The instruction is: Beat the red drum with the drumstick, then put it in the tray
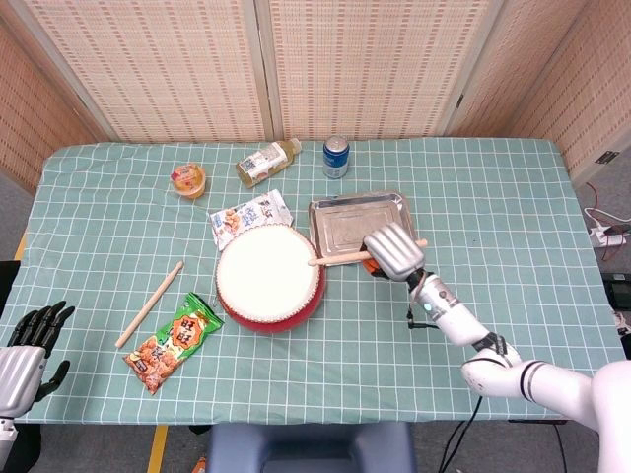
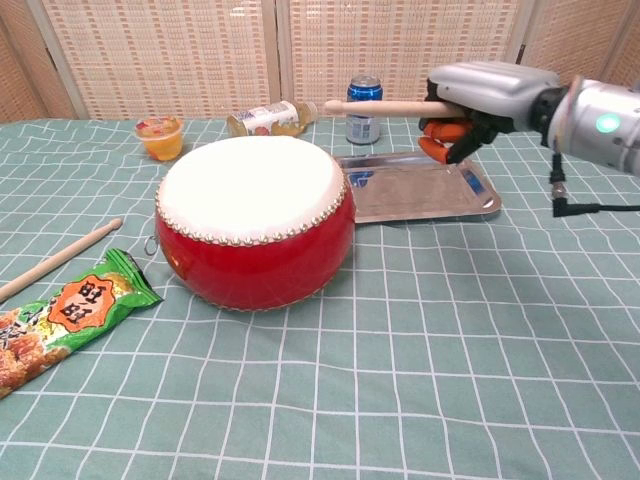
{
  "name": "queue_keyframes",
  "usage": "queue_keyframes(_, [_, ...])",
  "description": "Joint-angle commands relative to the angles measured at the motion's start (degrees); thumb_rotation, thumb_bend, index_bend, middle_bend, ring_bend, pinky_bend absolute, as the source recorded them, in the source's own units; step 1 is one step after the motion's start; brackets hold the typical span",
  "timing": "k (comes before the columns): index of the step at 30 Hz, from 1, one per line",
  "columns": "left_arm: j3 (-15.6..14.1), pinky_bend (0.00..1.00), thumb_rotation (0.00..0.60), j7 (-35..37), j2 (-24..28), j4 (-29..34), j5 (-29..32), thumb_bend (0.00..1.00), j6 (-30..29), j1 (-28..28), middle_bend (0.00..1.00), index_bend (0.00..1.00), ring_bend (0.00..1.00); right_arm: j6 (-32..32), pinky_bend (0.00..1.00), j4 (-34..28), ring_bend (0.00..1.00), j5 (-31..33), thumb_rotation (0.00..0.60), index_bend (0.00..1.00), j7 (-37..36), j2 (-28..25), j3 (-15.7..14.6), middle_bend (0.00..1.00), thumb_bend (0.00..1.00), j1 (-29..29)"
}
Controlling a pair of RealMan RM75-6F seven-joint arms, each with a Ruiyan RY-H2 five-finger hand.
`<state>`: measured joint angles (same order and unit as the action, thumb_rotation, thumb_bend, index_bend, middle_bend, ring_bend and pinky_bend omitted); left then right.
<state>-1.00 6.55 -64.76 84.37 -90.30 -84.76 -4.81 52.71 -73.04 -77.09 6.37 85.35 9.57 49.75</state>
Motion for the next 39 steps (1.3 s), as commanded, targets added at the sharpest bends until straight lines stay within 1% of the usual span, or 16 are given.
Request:
queue_keyframes(1, [0.0, 0.01, 0.600, 0.3, -0.1, -0.3, 0.1, 0.37, 0.0, 0.1, 0.00, 0.01, 0.00, -6.7, 1.00, -5.9, 1.00, 14.4, 0.600, 1.00, 21.0, 0.6, 5.1, 1.00, 0.59, 8.0])
queue_keyframes(5, [-0.1, 0.01, 0.600, 0.9, -0.2, -0.8, 0.1, 0.37, -0.1, 0.1, 0.00, 0.01, 0.00, -7.4, 1.00, -5.8, 1.00, 20.3, 0.600, 1.00, 27.1, 1.9, 5.2, 1.00, 0.59, 10.2])
queue_keyframes(8, [0.0, 0.01, 0.600, 1.2, -0.3, -1.1, 0.2, 0.37, -0.1, 0.1, 0.00, 0.01, 0.00, -7.6, 1.00, -5.8, 1.00, 24.2, 0.600, 1.00, 31.5, 2.0, 4.4, 1.00, 0.59, 11.6])
queue_keyframes(12, [0.0, 0.01, 0.600, 1.4, -0.5, -1.3, 0.1, 0.37, 0.0, 0.0, 0.00, 0.01, 0.00, -7.0, 1.00, -5.2, 1.00, 28.4, 0.600, 1.00, 37.8, 2.7, 2.0, 1.00, 0.59, 13.2])
queue_keyframes(15, [0.0, 0.01, 0.600, 1.4, -0.6, -1.2, -0.2, 0.37, -0.1, -0.1, 0.00, 0.01, 0.00, -6.6, 1.00, -4.1, 1.00, 30.7, 0.600, 1.00, 41.4, 3.8, 0.1, 1.00, 0.60, 14.0])
queue_keyframes(17, [-0.1, 0.01, 0.600, 1.4, -0.6, -1.2, -0.2, 0.37, 0.0, -0.1, 0.00, 0.01, 0.00, -6.2, 1.00, -3.5, 1.00, 31.8, 0.600, 1.00, 42.7, 4.4, -0.6, 1.00, 0.60, 14.3])
queue_keyframes(19, [0.0, 0.01, 0.600, 1.4, -0.6, -1.3, -0.1, 0.37, -0.1, -0.1, 0.00, 0.01, 0.00, -5.7, 1.00, -3.5, 1.00, 32.0, 0.600, 1.00, 42.0, 4.7, -0.3, 1.00, 0.60, 14.3])
queue_keyframes(20, [0.0, 0.01, 0.600, 1.4, -0.6, -1.3, 0.0, 0.37, -0.1, -0.1, 0.00, 0.01, 0.00, -5.6, 1.00, -4.0, 1.00, 31.5, 0.600, 1.00, 40.1, 4.6, 0.5, 1.00, 0.60, 14.1])
queue_keyframes(22, [0.1, 0.01, 0.600, 1.6, -0.6, -1.4, 0.2, 0.37, -0.3, 0.0, 0.00, 0.01, 0.00, -4.7, 1.00, -5.5, 1.00, 28.7, 0.600, 1.00, 33.2, 4.1, 3.2, 1.00, 0.60, 13.0])
queue_keyframes(24, [0.2, 0.01, 0.600, 1.7, -0.6, -1.4, 0.3, 0.37, -0.4, 0.1, 0.00, 0.01, 0.00, -4.5, 1.00, -6.5, 1.00, 25.5, 0.600, 1.00, 27.1, 3.3, 4.9, 1.00, 0.61, 12.0])
queue_keyframes(27, [0.1, 0.01, 0.600, 1.6, -0.5, -1.4, 0.1, 0.37, -0.5, 0.1, 0.00, 0.01, 0.00, -4.7, 1.00, -6.6, 1.00, 23.1, 0.600, 1.00, 23.3, 2.4, 5.4, 1.00, 0.61, 11.4])
queue_keyframes(29, [0.1, 0.01, 0.600, 1.6, -0.5, -1.3, 0.0, 0.37, -0.6, 0.1, 0.00, 0.01, 0.00, -5.4, 1.00, -6.1, 1.00, 22.9, 0.600, 1.00, 23.9, 2.1, 4.6, 1.00, 0.61, 11.6])
queue_keyframes(32, [0.1, 0.01, 0.600, 1.5, -0.5, -1.3, 0.0, 0.37, -0.6, 0.1, 0.00, 0.01, 0.00, -6.6, 1.00, -4.7, 1.00, 23.8, 0.600, 1.00, 28.0, 2.4, 2.1, 1.00, 0.61, 12.3])
queue_keyframes(35, [0.0, 0.01, 0.600, 1.4, -0.5, -1.2, 0.0, 0.37, -0.6, 0.2, 0.00, 0.01, 0.00, -7.6, 1.00, -3.7, 1.00, 27.6, 0.600, 1.00, 34.0, 2.9, -0.5, 1.00, 0.61, 13.4])
queue_keyframes(39, [0.0, 0.01, 0.600, 1.5, -0.5, -1.2, 0.1, 0.37, -0.6, 0.3, 0.00, 0.01, 0.00, -7.5, 1.00, -3.8, 1.00, 33.5, 0.600, 1.00, 39.2, 3.3, -1.7, 1.00, 0.61, 14.6])
